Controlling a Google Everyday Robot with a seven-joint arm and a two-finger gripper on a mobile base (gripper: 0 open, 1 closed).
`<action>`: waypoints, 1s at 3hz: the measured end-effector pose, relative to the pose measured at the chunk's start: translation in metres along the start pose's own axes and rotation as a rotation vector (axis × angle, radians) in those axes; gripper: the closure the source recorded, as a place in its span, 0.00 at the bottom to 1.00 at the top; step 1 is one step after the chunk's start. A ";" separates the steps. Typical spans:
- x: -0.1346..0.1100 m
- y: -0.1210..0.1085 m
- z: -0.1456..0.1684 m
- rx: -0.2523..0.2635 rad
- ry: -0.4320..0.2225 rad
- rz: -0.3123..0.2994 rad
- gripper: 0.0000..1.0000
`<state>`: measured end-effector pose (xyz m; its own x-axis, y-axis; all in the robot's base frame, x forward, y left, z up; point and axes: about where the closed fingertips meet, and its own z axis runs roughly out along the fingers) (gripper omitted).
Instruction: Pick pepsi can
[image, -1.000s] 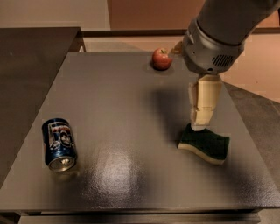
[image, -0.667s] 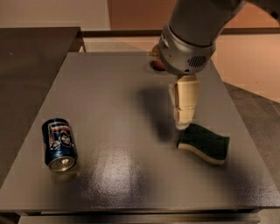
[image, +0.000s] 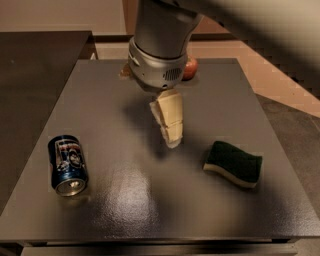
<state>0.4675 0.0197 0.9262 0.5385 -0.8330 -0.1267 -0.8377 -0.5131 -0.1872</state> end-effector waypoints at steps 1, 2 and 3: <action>-0.031 -0.014 0.020 -0.043 -0.038 -0.127 0.00; -0.065 -0.025 0.034 -0.075 -0.091 -0.259 0.00; -0.098 -0.034 0.040 -0.099 -0.134 -0.393 0.00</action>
Offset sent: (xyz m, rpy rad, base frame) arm -0.0231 0.1106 -0.0269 0.0163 0.1035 0.4500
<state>0.4464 0.1267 0.9064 0.8200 -0.5394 -0.1915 -0.5678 -0.8089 -0.1526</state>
